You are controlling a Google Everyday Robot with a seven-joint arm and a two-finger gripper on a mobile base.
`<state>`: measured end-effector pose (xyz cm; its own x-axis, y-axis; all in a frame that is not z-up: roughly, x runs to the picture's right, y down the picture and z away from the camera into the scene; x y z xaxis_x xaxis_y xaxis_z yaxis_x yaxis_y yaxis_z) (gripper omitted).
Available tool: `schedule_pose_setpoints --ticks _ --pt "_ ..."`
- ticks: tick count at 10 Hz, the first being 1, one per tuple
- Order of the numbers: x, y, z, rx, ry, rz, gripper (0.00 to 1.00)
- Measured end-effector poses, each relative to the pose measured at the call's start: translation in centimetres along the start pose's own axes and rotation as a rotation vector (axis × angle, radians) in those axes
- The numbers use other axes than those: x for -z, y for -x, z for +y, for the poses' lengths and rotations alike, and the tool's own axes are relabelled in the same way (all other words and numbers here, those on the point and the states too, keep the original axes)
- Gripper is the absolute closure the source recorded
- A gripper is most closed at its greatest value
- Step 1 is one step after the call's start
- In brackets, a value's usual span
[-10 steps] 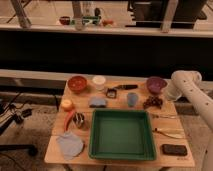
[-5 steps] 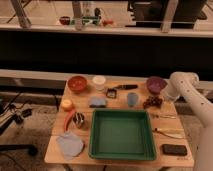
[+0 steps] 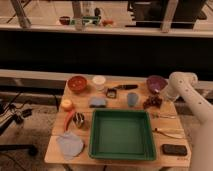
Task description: Place grapes in red bowl
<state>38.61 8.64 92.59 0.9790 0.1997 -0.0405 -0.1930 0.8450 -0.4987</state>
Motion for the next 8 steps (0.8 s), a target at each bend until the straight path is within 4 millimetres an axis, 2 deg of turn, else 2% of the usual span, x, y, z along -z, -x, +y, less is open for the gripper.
schedule_pose_setpoints --ticks 5,6,8 --pt "0.0 0.6 0.3 0.050 0.011 -0.010 0.93" --pt "0.2 0.9 0.5 0.057 0.013 -0.012 0.99" --pt "1.1 1.5 0.7 0.069 0.004 -0.020 1.00"
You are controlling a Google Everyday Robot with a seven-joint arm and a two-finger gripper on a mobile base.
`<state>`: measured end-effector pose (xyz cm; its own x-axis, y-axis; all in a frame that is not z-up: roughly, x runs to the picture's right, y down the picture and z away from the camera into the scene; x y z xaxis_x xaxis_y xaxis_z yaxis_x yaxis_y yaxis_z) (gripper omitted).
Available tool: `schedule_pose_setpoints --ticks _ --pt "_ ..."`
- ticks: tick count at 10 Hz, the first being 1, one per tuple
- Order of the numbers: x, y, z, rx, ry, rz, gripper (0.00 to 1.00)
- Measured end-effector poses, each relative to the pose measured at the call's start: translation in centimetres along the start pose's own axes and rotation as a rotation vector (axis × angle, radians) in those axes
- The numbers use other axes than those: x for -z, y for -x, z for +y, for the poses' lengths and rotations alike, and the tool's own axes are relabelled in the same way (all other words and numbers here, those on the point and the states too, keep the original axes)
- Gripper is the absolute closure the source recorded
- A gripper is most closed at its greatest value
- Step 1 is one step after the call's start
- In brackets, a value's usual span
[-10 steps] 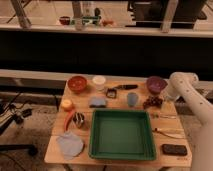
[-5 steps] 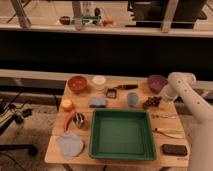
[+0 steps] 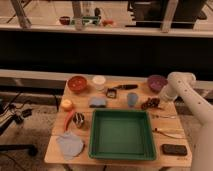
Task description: Place grapes in red bowl
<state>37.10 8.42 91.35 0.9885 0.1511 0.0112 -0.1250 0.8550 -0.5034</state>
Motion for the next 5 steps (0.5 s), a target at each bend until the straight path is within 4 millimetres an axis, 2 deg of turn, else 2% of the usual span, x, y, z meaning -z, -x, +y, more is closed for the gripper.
schedule_pose_setpoints --ticks 2,5 --pt "1.9 0.5 -0.1 0.000 -0.030 -0.009 1.00" --pt "5.1 -0.5 -0.7 -0.013 -0.089 -0.003 1.00"
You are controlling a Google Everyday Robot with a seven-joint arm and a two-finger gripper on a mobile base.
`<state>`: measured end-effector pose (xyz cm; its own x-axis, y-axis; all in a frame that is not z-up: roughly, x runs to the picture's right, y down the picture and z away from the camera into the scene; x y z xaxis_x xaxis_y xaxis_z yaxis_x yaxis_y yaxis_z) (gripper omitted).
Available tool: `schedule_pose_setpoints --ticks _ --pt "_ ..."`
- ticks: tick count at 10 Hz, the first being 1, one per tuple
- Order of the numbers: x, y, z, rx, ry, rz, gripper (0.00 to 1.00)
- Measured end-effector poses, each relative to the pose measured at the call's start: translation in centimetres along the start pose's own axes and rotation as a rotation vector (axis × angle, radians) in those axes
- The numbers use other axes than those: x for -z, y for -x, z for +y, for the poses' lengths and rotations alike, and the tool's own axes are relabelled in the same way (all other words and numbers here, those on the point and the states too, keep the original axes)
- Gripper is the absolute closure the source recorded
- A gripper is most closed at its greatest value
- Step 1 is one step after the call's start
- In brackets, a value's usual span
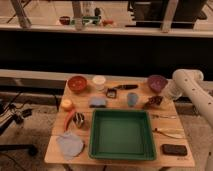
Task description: Place grapes in red bowl
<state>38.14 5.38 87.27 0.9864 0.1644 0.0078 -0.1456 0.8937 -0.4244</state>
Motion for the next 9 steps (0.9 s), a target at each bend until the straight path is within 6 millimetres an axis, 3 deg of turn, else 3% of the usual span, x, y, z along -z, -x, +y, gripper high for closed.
schedule_pose_setpoints --ticks 5,7,9 --pt "5.4 -0.2 -1.5 -0.020 -0.075 -0.014 1.00" --pt "8.6 1.1 -2.0 -0.006 -0.120 -0.024 1.00" --pt "10.2 2.9 -1.9 0.018 -0.145 -0.038 1.00"
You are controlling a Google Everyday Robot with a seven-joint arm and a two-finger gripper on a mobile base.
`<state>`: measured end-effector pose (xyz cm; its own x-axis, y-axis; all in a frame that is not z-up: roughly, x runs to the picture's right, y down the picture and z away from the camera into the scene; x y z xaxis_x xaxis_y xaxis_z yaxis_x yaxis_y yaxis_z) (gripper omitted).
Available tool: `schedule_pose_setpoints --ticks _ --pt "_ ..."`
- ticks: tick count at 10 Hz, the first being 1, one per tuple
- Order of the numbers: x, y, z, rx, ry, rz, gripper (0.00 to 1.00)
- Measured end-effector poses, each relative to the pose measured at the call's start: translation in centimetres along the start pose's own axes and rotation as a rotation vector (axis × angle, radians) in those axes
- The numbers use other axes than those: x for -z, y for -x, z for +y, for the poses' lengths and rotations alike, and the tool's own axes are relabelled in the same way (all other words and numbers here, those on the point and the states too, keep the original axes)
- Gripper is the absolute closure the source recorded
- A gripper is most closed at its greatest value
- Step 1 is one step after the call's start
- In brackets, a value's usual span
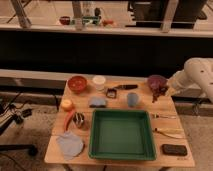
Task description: Place grapes in red bowl
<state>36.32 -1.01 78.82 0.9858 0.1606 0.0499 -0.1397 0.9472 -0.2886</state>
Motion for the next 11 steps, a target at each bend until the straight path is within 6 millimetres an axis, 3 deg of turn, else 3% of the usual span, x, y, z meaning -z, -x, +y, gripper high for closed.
schedule_pose_setpoints --ticks 4,9,10,11 --pt "2.8 6.6 0.0 0.106 -0.037 -0.070 1.00" --pt "4.8 14.8 -2.4 0.255 -0.067 -0.168 1.00" --pt "4.8 15.8 -2.5 0.270 -0.064 -0.178 1.00" --pt "4.8 15.4 -2.5 0.267 -0.065 -0.172 1.00"
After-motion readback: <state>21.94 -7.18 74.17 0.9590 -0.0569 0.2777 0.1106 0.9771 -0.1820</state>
